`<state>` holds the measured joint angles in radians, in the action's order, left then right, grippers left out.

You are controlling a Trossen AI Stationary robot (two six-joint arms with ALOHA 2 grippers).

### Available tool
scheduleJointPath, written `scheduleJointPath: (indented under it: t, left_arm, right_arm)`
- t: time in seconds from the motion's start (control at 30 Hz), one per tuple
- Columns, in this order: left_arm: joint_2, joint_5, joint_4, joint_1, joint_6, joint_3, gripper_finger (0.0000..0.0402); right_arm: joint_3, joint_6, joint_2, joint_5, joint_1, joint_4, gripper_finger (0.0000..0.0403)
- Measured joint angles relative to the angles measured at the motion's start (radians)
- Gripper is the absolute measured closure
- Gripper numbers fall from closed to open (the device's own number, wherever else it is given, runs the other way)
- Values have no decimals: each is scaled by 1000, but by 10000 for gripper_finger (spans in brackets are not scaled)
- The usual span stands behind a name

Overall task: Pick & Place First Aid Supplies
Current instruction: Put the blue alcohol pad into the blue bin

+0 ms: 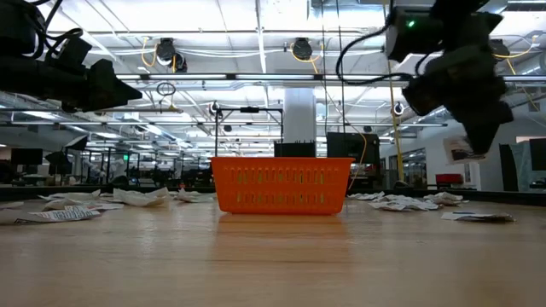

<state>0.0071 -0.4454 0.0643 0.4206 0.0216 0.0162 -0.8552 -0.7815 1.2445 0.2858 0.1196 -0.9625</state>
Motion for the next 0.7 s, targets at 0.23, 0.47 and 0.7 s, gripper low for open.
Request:
scheduleJointPath:
  t: [0.23,0.47,0.7]
  left_arm:
    - [0,0,0,0,0,0,96]
    - [0,0,0,0,0,0,96]
    - [0,0,0,0,0,0,96]
  right_arm:
    - [-142,115,139,-84,148,-8,403]
    - [-393,270,350,-99,283,-28,403]
    - [-747,403,591,-99,371,-43,403]
